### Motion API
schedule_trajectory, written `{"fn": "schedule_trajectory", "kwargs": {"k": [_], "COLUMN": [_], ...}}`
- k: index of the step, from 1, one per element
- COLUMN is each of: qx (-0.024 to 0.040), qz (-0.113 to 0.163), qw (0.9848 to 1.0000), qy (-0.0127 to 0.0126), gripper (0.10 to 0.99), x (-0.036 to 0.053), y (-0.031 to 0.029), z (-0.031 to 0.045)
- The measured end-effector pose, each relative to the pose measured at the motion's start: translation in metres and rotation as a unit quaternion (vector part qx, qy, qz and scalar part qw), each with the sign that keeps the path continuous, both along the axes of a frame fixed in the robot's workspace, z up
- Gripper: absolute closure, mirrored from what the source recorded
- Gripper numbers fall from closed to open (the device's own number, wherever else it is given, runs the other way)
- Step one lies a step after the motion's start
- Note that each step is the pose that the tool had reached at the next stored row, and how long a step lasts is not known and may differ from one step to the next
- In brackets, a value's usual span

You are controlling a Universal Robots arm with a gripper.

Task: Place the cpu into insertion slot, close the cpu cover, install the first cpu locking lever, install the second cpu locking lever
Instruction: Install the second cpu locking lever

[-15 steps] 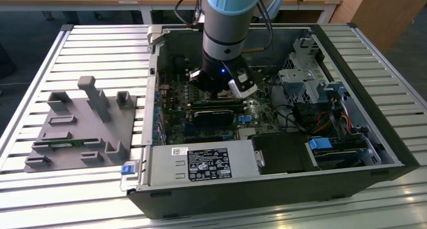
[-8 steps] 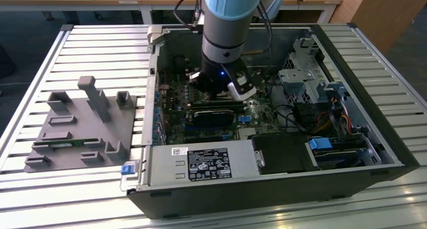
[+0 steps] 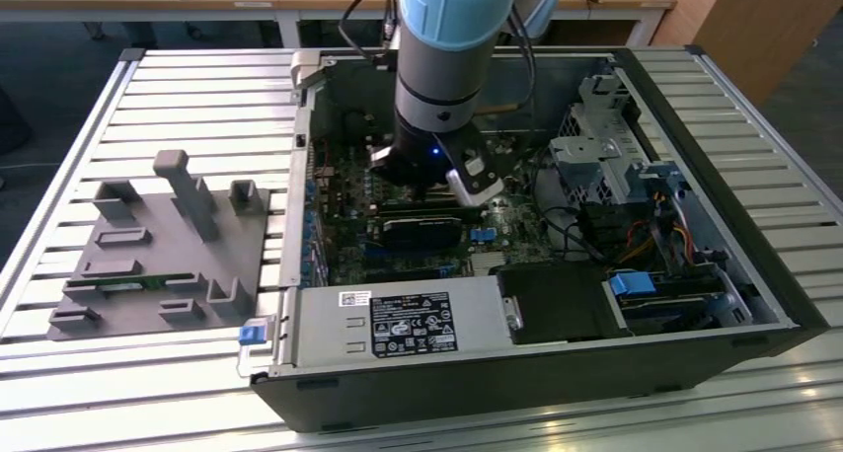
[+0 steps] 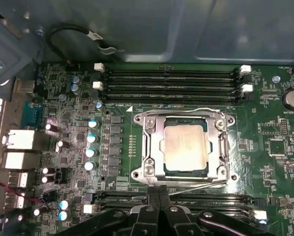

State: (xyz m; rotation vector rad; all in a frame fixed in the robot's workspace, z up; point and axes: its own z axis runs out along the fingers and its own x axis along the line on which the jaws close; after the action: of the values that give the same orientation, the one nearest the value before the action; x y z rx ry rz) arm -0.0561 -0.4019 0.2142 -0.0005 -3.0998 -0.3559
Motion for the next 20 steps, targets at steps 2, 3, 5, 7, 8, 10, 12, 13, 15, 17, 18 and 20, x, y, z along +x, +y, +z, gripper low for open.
{"fn": "schedule_trajectory", "kwargs": {"k": [2, 3, 5, 7, 8, 10, 12, 13, 15, 17, 18, 20], "qx": [0.0011, 0.0017, 0.002, 0.0021, 0.0021, 0.0022, 0.0022, 0.0022, 0.0022, 0.0032, 0.0036, 0.0062], "qz": [0.0, 0.0, 0.0, 0.0, 0.0, 0.0, 0.0, 0.0, 0.0, 0.0, 0.0, 0.0], "qw": [1.0, 1.0, 1.0, 1.0, 1.0, 1.0, 1.0, 1.0, 1.0, 1.0, 1.0, 1.0], "qy": [0.0, 0.0, 0.0, 0.0, 0.0, 0.0, 0.0, 0.0, 0.0, 0.0, 0.0, 0.0001], "gripper": [0.976, 0.976, 0.976, 0.976, 0.976, 0.976, 0.976, 0.976, 0.976, 0.976, 0.976, 0.976], "x": [-0.0011, -0.0017, -0.0025, -0.0028, -0.003, -0.0032, -0.0032, -0.0033, -0.0035, -0.0038, -0.0041, -0.0052], "y": [-0.0006, -0.0007, -0.0007, -0.0008, -0.0007, -0.0007, -0.0007, -0.0007, -0.0008, -0.0008, -0.0009, -0.0013], "z": [-0.0006, -0.001, -0.0024, -0.0045, -0.0056, -0.0077, -0.0094, -0.0101, -0.0111, -0.0118, -0.0123, -0.0133]}}
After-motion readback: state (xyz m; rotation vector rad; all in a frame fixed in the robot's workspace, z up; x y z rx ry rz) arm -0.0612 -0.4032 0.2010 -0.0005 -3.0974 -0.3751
